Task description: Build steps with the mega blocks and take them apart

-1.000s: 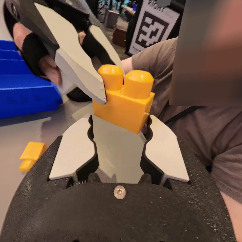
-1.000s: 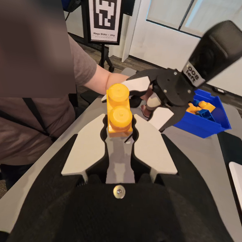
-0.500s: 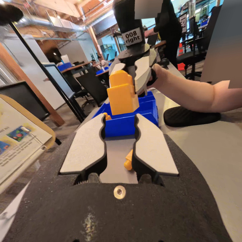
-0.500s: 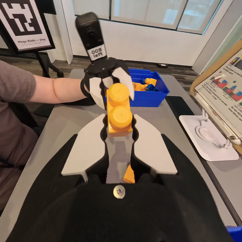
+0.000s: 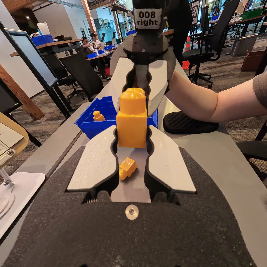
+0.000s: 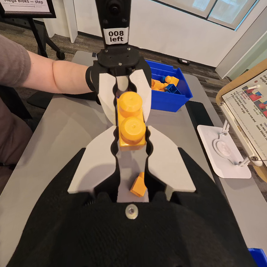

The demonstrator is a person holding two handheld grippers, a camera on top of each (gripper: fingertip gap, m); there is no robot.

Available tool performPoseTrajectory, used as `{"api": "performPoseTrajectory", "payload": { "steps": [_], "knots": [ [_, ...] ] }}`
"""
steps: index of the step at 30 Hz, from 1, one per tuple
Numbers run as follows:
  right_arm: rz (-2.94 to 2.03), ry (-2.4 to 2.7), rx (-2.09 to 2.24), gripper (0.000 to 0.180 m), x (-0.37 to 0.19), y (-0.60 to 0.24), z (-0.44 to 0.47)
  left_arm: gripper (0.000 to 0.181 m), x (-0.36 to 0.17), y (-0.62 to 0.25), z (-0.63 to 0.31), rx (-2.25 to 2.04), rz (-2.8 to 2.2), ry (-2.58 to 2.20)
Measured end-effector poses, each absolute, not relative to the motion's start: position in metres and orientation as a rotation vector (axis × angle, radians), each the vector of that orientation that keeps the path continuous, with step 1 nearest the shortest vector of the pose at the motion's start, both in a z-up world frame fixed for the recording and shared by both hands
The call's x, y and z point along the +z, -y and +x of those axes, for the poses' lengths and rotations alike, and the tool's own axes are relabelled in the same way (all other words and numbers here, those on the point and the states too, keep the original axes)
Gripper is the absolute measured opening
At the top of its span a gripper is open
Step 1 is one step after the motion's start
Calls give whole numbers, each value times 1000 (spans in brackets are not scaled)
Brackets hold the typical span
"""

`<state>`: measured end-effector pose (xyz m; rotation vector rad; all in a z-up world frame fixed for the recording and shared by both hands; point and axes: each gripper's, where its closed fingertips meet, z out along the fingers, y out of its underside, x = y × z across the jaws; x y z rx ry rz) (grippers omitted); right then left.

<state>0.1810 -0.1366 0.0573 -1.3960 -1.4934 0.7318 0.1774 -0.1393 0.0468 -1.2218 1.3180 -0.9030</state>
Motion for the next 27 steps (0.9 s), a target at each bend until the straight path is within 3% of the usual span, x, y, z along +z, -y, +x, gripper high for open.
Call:
{"api": "performPoseTrajectory", "payload": {
  "steps": [20,24,27],
  "knots": [
    [-1369,1504,721,36,56,139,174,37,42,142,183,-944,-1245,-1318],
    [-1303,1419,703,52,75,136,180,37,49,136,177,-942,-1243,-1276],
    [-1313,1338,698,52,83,125,190,37,63,120,160,-887,-1252,-1205]
  ]
}}
